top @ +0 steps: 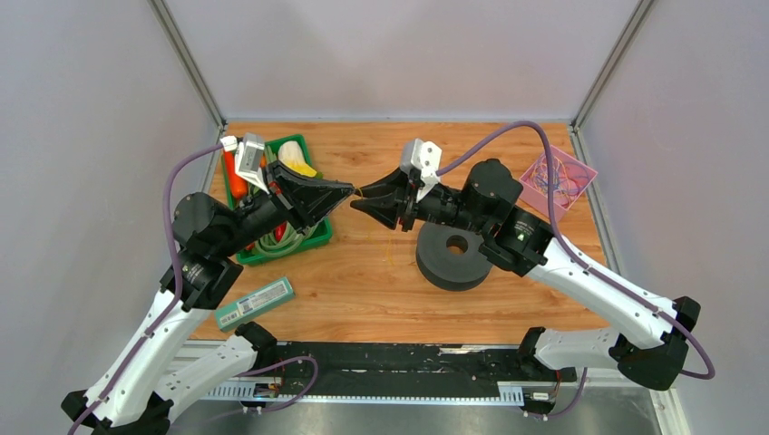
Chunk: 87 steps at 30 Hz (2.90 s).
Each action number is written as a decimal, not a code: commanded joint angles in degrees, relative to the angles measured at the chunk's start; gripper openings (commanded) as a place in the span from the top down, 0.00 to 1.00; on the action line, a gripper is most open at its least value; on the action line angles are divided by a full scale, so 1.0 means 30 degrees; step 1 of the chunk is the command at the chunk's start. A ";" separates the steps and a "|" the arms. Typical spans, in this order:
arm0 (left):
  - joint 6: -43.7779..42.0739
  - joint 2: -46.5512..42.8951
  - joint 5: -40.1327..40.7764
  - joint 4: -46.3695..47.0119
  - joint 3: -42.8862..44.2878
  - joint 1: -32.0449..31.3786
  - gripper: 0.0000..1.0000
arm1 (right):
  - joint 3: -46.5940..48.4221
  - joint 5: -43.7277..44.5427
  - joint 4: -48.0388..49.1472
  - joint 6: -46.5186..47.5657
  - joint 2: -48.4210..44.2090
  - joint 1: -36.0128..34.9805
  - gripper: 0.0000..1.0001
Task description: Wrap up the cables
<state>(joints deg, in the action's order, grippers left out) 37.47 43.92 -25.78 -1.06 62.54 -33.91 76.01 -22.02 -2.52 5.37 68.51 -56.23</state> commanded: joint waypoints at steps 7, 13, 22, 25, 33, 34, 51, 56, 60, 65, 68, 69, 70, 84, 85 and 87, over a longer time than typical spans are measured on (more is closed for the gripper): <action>0.0399 -0.0168 0.0654 0.0441 -0.0076 0.0112 1.00 | -0.0199 0.1363 0.1018 0.0086 -0.0219 -0.0154 0.93; 0.0691 -0.0110 0.1151 -0.0611 0.0011 0.0142 0.91 | -0.0463 0.1568 0.0169 0.0145 -0.0571 -0.0009 1.00; -0.2585 -0.0579 0.0805 -0.4859 -0.0892 0.0435 0.42 | -0.0054 0.0136 -0.0040 0.1023 -0.0515 0.6134 1.00; -0.2794 -0.0199 0.0248 -0.5682 -0.2239 0.0435 0.41 | 0.0852 -0.0976 0.0605 0.1579 0.0625 0.9621 1.00; -0.1127 0.4397 -0.3242 -0.2554 -0.5082 0.0318 0.38 | 0.2320 -0.2122 0.3474 0.0643 0.4055 1.5254 1.00; -0.0747 0.5011 -0.3185 -0.1648 -0.5550 0.0230 0.38 | 0.2320 -0.2036 0.4000 0.0875 0.4261 1.5401 1.00; 0.2244 1.5910 -0.2364 0.7031 -0.4121 -0.1820 0.33 | 0.4023 -0.1299 0.5474 0.4482 0.6666 1.8537 1.00; 0.3357 1.8549 -0.2364 0.8789 -0.3564 -0.1997 0.32 | 0.1270 -0.3085 0.4537 0.4802 0.5554 1.9357 1.00; 0.3591 2.0072 -0.2277 0.9172 -0.2890 -0.2114 0.31 | 0.0709 -0.4113 0.1992 0.4803 0.5026 1.9416 1.00; 0.4790 2.1627 -0.2362 1.1711 -0.2684 -0.2114 0.34 | 0.0768 -0.3880 -0.1321 0.4189 0.4645 1.9416 1.00; 0.5758 2.2506 -0.3356 1.4000 -0.2422 -0.2144 0.55 | 0.0329 -0.3472 -0.2231 0.4042 0.4205 1.9416 1.00; 0.5848 2.2711 -0.3621 1.4267 -0.2333 -0.2173 0.69 | 0.0328 -0.3383 -0.2844 0.4041 0.4175 1.9416 1.00; 0.5878 2.2771 -0.3739 1.4414 -0.2274 -0.2173 0.81 | 0.0647 -0.3324 -0.3633 0.4186 0.4291 1.9416 1.00; -1.5934 1.1616 -0.3275 -0.6429 -0.1659 -0.2144 1.00 | 0.0832 -0.1156 -1.2314 0.4481 0.3242 1.9416 1.00; -1.7485 1.1145 -0.2953 -0.7546 -0.1513 -0.2144 1.00 | 0.0623 -0.1330 -1.2458 0.4452 0.2889 1.9416 1.00; -2.0534 1.0470 -0.2688 -0.9658 -0.1337 -0.2202 1.00 | 0.0301 -0.2206 -1.2926 0.4510 0.2157 1.9416 1.00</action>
<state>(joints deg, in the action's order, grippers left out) 4.01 79.48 -36.23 -9.26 55.88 -40.38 78.37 -27.51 -37.93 19.44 81.28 1.87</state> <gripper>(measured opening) 0.019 0.010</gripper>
